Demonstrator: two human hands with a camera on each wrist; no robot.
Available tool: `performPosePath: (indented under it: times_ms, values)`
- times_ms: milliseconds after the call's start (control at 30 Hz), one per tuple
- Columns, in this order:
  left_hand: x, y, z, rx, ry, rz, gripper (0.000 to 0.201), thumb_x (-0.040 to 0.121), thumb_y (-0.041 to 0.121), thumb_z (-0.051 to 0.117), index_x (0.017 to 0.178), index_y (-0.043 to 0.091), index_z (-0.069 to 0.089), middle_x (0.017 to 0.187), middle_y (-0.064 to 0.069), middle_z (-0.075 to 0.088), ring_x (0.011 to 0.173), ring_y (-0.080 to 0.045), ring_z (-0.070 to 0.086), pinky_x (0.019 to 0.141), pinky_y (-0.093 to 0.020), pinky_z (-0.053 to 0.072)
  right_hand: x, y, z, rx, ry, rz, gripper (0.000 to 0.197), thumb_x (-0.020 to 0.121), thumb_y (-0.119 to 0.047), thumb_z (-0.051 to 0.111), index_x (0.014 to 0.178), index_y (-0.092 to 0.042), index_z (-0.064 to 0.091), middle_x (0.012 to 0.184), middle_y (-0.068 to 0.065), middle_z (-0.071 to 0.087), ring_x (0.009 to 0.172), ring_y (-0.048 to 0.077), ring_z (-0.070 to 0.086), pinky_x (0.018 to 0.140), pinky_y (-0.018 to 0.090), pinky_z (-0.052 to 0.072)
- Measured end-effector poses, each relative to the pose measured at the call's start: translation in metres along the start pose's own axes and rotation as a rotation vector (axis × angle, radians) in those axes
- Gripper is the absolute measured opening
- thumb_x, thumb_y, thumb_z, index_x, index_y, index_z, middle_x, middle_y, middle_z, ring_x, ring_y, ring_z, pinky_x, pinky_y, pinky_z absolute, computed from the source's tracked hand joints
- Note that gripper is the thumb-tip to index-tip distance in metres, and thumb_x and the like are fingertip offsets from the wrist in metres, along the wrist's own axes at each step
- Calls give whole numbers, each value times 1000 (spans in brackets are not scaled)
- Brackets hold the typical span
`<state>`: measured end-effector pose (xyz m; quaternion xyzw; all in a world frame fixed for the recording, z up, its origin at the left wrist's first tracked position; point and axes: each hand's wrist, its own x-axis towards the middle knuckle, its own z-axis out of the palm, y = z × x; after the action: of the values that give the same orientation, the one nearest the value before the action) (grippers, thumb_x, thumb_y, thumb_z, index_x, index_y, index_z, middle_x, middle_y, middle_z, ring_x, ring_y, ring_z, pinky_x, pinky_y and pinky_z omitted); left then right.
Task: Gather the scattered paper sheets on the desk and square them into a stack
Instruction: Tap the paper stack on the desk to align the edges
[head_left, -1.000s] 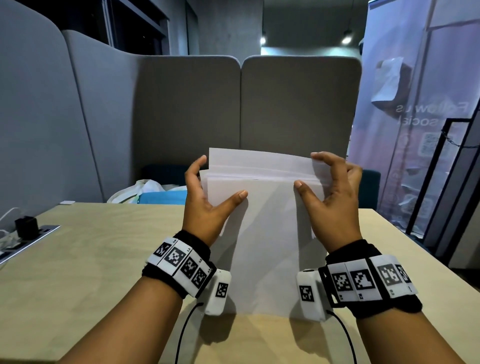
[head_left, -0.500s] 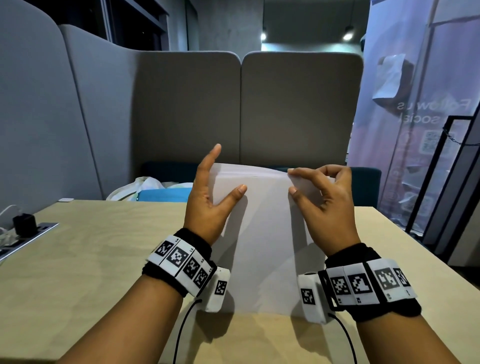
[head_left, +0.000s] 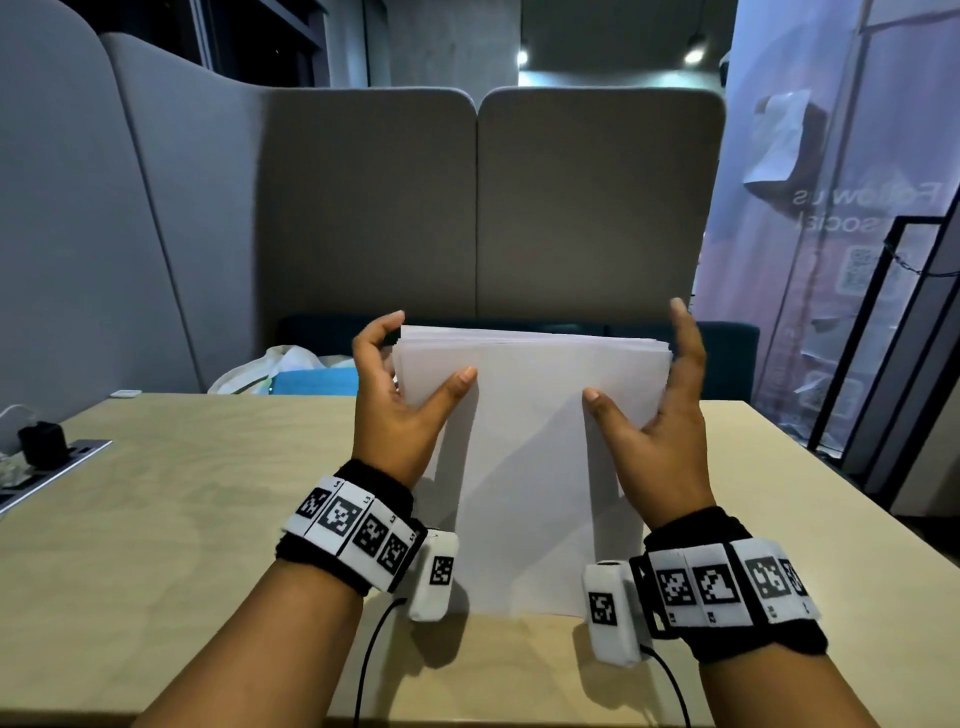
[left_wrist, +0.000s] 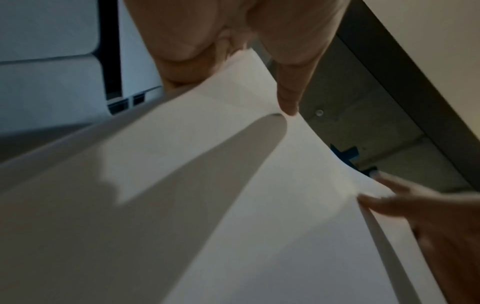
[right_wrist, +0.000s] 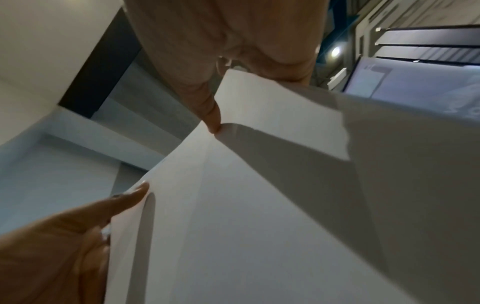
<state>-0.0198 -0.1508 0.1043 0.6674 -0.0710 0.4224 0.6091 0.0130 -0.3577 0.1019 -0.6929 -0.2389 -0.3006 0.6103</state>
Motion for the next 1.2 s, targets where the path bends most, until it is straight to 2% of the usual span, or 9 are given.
performPosePath:
  times_ms: [67, 233, 300, 367, 500, 633, 867, 1033, 1200]
  values:
    - [-6, -11, -5, -52, -11, -118, 62, 75, 14, 76, 123, 25, 38, 111, 16, 55, 97, -4, 61, 72, -13, 54, -10, 10, -4, 93, 10, 115, 74, 84, -15, 70, 140, -36, 27, 122, -24, 50, 104, -8, 56, 85, 11, 48]
    - [-46, -59, -17, -12, -147, -382, 43, 73, 7, 79, 108, 21, 58, 109, 0, 69, 107, -25, 66, 85, -31, 55, -48, 57, -6, 49, -76, 384, 27, 81, -17, 73, 103, -27, 58, 102, -3, 69, 93, 18, 66, 81, 38, 55]
    - [-61, -65, -15, 39, -143, -392, 41, 74, 12, 74, 107, 29, 57, 112, 1, 68, 110, -24, 64, 93, -39, 52, -58, 63, -4, 56, -84, 415, 27, 84, -10, 68, 100, -29, 59, 103, 0, 69, 94, 19, 66, 79, 33, 55]
    - [-67, -60, -10, 110, -84, -331, 33, 75, 18, 66, 100, 37, 56, 109, 7, 68, 105, -17, 64, 95, -43, 52, -62, 56, -2, 85, -41, 395, 31, 86, -4, 63, 98, -33, 58, 98, -11, 67, 89, 1, 66, 71, 16, 52]
    - [-69, -33, -2, 186, -17, -161, 31, 89, 11, 62, 90, 39, 50, 94, 23, 62, 89, 8, 60, 83, -28, 52, -59, 34, 0, 120, 21, 307, 32, 89, -4, 59, 94, -35, 54, 90, -25, 61, 71, -21, 58, 60, -3, 43]
    - [-69, -26, -3, 163, 20, -126, 31, 89, 13, 63, 92, 41, 50, 94, 22, 63, 85, 12, 61, 80, -24, 52, -60, 30, -2, 125, 13, 253, 29, 92, -8, 58, 104, -33, 52, 92, -26, 60, 72, -23, 57, 61, -3, 43]
    - [-99, -47, -20, 35, 51, -358, 35, 78, 28, 77, 104, 24, 55, 108, 1, 68, 103, -17, 65, 91, -41, 53, -87, 52, -9, 118, -29, 405, 21, 86, -23, 67, 102, -24, 53, 99, -12, 65, 84, -7, 62, 68, 12, 50]
    - [-102, -44, -13, -25, -9, -400, 28, 81, 22, 72, 105, 30, 60, 105, 8, 71, 97, -5, 67, 83, -25, 52, -88, 47, -3, 140, -59, 414, 21, 88, -29, 63, 106, -28, 53, 102, -16, 64, 88, -12, 61, 73, 9, 50]
    - [-97, -47, -14, -49, 60, -370, 21, 86, 23, 67, 106, 18, 60, 108, 1, 71, 98, -7, 67, 93, -36, 53, -87, 44, -6, 186, -13, 433, 25, 87, -35, 62, 106, -22, 52, 99, -13, 64, 90, 0, 63, 62, 7, 49]
